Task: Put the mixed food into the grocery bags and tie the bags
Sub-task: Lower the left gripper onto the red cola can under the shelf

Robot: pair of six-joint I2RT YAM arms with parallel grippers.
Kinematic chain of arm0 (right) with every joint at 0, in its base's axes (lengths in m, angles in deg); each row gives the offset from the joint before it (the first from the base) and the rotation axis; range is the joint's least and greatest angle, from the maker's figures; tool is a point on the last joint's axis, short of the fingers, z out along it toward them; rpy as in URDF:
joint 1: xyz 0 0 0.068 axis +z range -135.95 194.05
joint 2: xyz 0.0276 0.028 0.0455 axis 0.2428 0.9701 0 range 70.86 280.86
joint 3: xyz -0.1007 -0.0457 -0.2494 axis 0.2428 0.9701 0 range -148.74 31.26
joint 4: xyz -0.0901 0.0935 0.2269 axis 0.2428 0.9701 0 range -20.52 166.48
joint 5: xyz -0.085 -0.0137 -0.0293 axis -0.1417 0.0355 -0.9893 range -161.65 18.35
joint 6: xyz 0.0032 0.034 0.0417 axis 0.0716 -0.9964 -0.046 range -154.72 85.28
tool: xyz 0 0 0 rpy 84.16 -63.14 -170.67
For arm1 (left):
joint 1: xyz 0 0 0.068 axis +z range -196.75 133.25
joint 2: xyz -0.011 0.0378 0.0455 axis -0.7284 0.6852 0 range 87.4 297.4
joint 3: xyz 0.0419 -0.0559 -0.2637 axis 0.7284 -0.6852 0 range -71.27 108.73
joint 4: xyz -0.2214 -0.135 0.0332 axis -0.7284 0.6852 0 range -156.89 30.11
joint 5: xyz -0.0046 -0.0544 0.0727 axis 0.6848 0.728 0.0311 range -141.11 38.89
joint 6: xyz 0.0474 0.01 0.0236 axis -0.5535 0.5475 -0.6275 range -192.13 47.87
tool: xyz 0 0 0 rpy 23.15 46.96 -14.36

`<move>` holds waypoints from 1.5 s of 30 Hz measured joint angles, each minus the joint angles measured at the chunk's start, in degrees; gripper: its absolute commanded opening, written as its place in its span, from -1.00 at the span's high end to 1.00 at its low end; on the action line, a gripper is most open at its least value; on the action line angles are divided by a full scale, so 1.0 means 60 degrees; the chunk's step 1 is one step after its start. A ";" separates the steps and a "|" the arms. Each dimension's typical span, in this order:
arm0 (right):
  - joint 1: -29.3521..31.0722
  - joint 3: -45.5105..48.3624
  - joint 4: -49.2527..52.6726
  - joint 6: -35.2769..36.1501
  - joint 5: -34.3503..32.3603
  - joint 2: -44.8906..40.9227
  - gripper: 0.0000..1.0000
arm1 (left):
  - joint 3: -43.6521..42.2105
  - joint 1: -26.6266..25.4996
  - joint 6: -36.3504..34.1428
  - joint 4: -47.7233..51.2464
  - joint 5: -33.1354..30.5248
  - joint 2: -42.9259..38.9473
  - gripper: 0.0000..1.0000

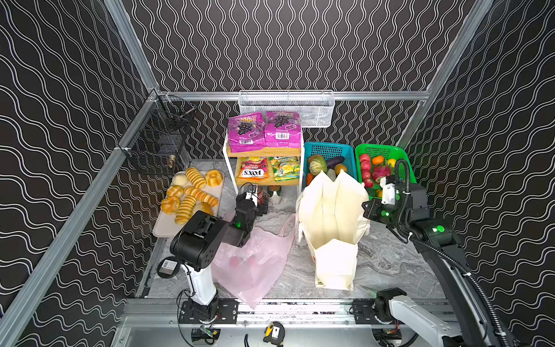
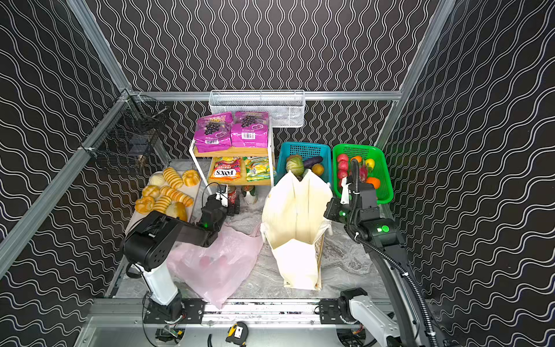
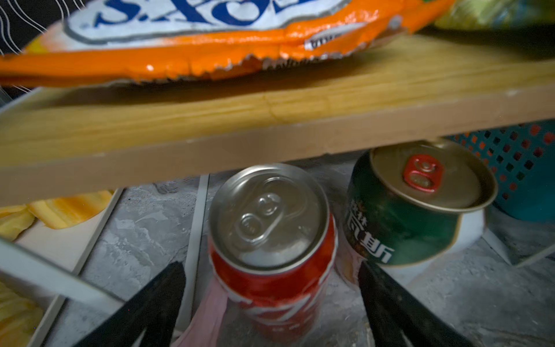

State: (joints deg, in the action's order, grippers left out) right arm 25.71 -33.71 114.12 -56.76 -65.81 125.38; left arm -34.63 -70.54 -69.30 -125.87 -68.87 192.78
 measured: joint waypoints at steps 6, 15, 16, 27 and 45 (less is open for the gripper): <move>0.0000 -0.0011 -0.0004 -0.0007 0.0076 0.0051 0.92 | 0.0211 0.0087 0.0000 -0.0306 0.0004 0.0350 -0.85; 0.0000 -0.0036 -0.0007 -0.0007 0.0124 0.0146 0.92 | 0.0335 0.0215 -0.0040 -0.1169 0.0135 0.1137 -0.81; 0.0000 -0.0036 -0.0007 -0.0007 0.0146 0.0149 0.92 | 0.0346 0.0226 -0.0040 -0.1239 0.0182 0.1206 -0.81; 0.0000 0.0084 -0.0025 -0.0040 0.0219 0.0149 0.92 | 0.0903 0.0375 -0.0036 -0.1366 0.0390 0.1450 -0.74; 0.0000 0.0084 -0.0073 -0.0117 0.0361 0.0182 0.90 | -0.0157 0.0459 0.0175 -0.1450 0.1548 0.0597 -0.07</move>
State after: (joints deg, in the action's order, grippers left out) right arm 25.71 -33.21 113.69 -57.46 -63.64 126.47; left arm -35.57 -67.79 -68.25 -134.57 -59.58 196.37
